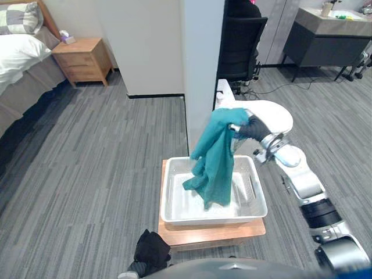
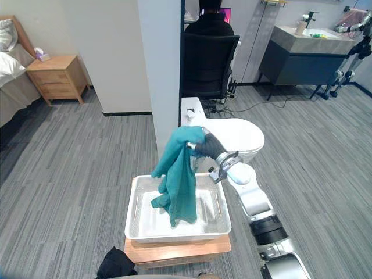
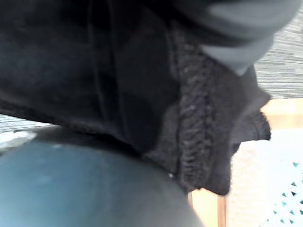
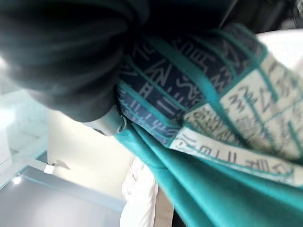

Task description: Tidy the bed and pick cloth on bed and put in laundry

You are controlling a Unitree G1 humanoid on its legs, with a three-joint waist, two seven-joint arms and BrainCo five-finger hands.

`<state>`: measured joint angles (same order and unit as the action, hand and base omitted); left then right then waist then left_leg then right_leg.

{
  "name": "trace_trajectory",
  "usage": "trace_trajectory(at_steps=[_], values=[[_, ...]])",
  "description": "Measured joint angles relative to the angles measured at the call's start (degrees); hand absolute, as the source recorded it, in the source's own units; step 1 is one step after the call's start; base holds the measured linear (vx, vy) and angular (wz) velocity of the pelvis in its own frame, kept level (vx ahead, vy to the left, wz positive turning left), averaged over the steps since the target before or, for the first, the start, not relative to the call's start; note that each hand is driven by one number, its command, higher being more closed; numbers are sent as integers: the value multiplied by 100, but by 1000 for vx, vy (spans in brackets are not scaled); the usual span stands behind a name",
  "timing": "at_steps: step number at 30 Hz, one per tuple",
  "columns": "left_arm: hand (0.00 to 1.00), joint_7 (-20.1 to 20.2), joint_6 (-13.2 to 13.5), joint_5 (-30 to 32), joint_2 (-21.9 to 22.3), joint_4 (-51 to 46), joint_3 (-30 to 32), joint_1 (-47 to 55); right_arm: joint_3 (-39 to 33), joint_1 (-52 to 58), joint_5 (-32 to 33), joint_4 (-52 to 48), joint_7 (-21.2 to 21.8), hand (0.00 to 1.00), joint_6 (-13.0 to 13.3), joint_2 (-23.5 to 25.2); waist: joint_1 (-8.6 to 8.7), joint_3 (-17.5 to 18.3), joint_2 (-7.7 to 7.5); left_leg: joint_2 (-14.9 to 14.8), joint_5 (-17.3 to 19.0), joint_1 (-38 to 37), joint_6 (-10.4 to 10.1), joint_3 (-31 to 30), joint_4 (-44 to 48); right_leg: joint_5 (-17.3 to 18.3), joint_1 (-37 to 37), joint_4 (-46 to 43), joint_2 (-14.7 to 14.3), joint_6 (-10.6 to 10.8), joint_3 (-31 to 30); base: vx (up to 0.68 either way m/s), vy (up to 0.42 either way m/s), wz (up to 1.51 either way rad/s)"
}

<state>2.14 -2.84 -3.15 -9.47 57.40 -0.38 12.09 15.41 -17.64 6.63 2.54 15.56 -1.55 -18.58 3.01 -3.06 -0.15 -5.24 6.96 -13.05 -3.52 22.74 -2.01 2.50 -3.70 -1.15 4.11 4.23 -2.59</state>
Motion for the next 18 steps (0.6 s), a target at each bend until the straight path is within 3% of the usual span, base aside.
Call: trace_trajectory(at_steps=[12,18], values=[[100,-20,-148,39,4,-29,-118,-93,858,701,-317,1242,-139,100,-17,522,-107,-37,39,-27,-111,5,-29,-152,-134,-5,-77,72,-8,-8,209,5,-10,7],[100,-80,-256,42,-5,-66,-165,-198,1033,742,-714,1967,-464,100,-22,636,-107,-215,59,-9,-166,17,-26,-157,-211,-5,-36,88,-5,-8,214,0,0,0]])
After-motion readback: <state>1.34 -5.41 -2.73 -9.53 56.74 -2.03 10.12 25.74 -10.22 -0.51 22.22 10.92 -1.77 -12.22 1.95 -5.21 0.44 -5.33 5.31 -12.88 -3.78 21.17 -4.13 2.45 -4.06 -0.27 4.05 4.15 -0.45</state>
